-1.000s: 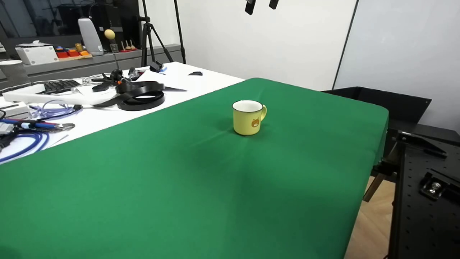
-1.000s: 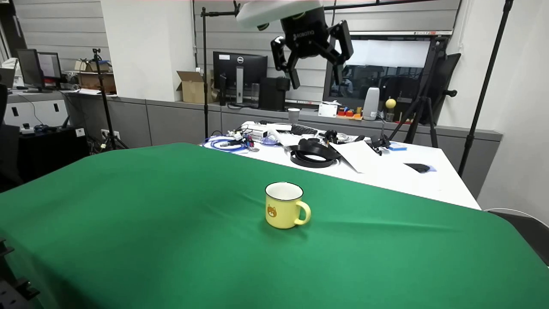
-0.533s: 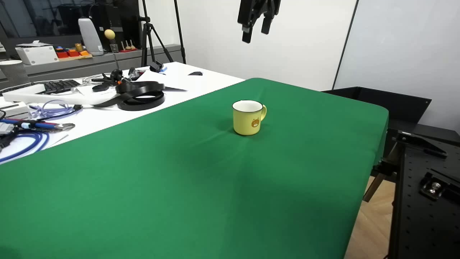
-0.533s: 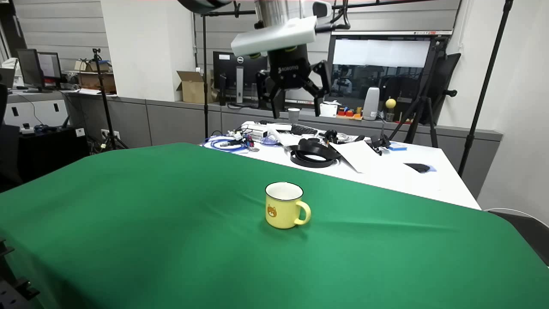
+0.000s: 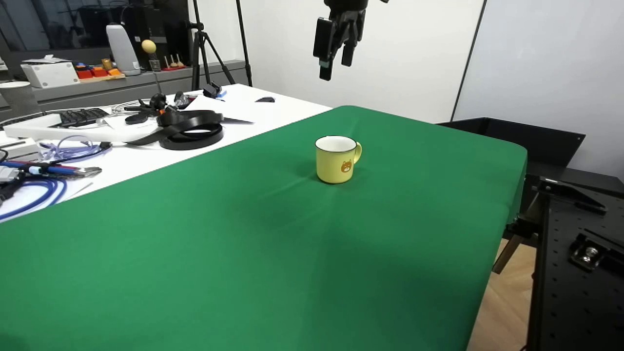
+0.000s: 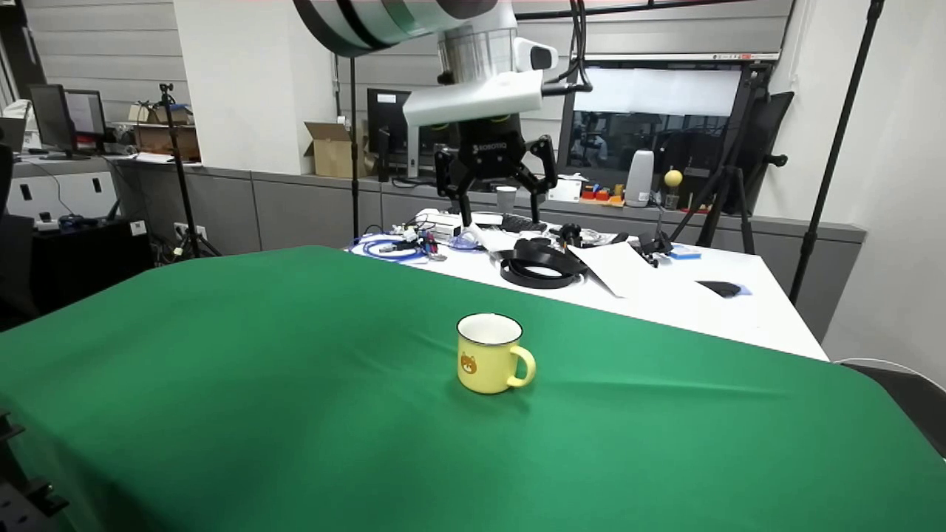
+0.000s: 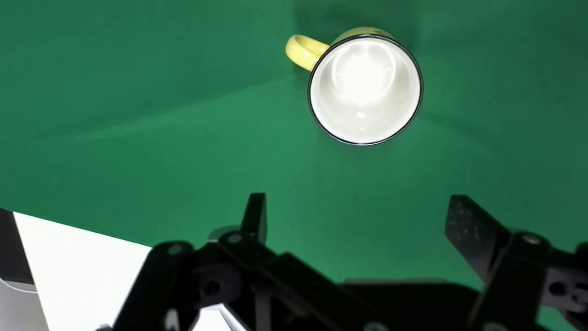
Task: Move the mug cup to the left
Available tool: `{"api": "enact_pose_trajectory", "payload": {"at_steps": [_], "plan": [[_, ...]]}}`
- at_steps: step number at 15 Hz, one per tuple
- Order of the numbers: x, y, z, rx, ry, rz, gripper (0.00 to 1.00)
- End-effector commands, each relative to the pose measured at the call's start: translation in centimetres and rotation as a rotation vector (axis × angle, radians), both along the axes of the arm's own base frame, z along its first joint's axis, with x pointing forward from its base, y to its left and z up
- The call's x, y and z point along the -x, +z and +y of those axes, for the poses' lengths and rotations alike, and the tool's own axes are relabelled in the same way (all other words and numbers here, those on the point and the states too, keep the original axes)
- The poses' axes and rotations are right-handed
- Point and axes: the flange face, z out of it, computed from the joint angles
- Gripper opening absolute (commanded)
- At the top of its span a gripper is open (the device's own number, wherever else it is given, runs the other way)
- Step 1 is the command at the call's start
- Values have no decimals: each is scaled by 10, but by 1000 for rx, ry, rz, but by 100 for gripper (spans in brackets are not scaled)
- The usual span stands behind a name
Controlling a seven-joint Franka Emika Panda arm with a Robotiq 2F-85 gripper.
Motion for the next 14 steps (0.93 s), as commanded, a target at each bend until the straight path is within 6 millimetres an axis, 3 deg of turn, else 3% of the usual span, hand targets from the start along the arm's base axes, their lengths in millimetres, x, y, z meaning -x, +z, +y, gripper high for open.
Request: {"api": "enact_pose_trajectory", "payload": {"at_steps": [1, 5, 10, 14], "plan": [[-6, -20, 15, -44, 18, 56, 100], [-14, -67, 26, -55, 73, 157, 100], [-26, -122, 13, -25, 84, 231, 100], [-34, -151, 7, -36, 80, 273, 100]]}}
